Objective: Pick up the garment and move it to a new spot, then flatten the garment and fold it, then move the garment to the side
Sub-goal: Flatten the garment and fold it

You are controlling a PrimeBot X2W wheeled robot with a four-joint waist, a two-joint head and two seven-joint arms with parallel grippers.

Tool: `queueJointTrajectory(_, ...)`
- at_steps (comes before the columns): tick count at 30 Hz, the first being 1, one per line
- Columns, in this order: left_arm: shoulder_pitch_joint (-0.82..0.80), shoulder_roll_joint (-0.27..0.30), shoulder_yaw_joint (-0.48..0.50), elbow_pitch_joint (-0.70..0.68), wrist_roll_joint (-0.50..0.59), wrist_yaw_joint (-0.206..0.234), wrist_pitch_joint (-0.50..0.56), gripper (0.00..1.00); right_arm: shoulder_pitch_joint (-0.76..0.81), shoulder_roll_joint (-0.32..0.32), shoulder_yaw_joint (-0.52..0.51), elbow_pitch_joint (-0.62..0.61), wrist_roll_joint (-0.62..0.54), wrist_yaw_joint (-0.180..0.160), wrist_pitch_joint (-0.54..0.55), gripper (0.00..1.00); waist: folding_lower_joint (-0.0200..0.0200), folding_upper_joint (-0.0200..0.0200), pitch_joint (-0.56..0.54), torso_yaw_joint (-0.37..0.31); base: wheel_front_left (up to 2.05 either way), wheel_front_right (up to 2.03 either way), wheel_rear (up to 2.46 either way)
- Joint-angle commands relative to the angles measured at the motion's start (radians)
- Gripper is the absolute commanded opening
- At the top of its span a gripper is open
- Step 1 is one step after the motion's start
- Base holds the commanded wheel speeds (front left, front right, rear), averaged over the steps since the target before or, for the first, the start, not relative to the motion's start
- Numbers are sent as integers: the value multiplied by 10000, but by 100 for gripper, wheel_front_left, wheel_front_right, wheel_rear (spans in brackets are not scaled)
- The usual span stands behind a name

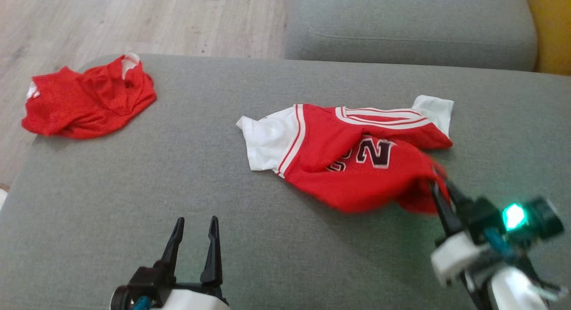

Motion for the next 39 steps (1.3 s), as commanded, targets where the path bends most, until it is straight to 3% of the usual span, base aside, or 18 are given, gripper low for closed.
queueJointTrajectory(1, -283, 91, 364, -375, 102, -1, -96, 100, 304, -298, 168, -710, 241, 73, 396, 0, 1, -1, 44, -50, 0, 0, 0)
queueJointTrajectory(8, -313, 138, 323, -366, 91, -6, -96, 100, 1505, -464, -311, -597, 494, 73, 929, 0, 1, -1, 158, -121, 0, 0, 0)
queueJointTrajectory(9, -314, 144, 311, -354, 90, -4, -95, 100, 1560, -411, -350, -476, 491, 73, 875, 25, 1, -1, 162, -134, 0, 0, 0)
queueJointTrajectory(10, -309, 150, 301, -339, 88, 0, -95, 100, 1615, -325, -320, -347, 516, 73, 834, 57, 1, -1, 154, -152, 0, 0, 0)
queueJointTrajectory(11, -300, 155, 295, -324, 84, 7, -95, 100, 1653, -200, -276, -248, 589, 73, 772, 100, 1, -1, 136, -174, 0, 0, 0)
queueJointTrajectory(16, -242, 188, 266, -285, 52, 25, -90, 100, 1697, 152, -218, -221, 820, 73, 493, 100, 1, -1, 19, -345, 0, 0, 0)
queueJointTrajectory(20, -198, 220, 239, -281, 30, 40, -86, 100, 1582, 236, -658, -1067, 808, 73, 506, 100, 1, -1, -81, -431, 0, 0, 0)
queueJointTrajectory(27, -289, 225, 56, -387, 91, 21, -35, 100, 1047, -57, -1538, -1681, 1001, 73, 1201, 100, 1, -1, -42, -161, 0, 0, 0)
queueJointTrajectory(31, -370, 202, -30, -560, 89, 2, -4, 100, 500, -278, -1744, -854, 1049, 73, 1695, 100, 1, -1, 141, 134, 0, 0, 0)
queueJointTrajectory(39, -705, 140, -108, -784, 117, 20, 15, 100, -1101, -547, -1404, 2341, 1368, 73, 2315, 100, 1, -1, 832, 825, 0, 0, 0)
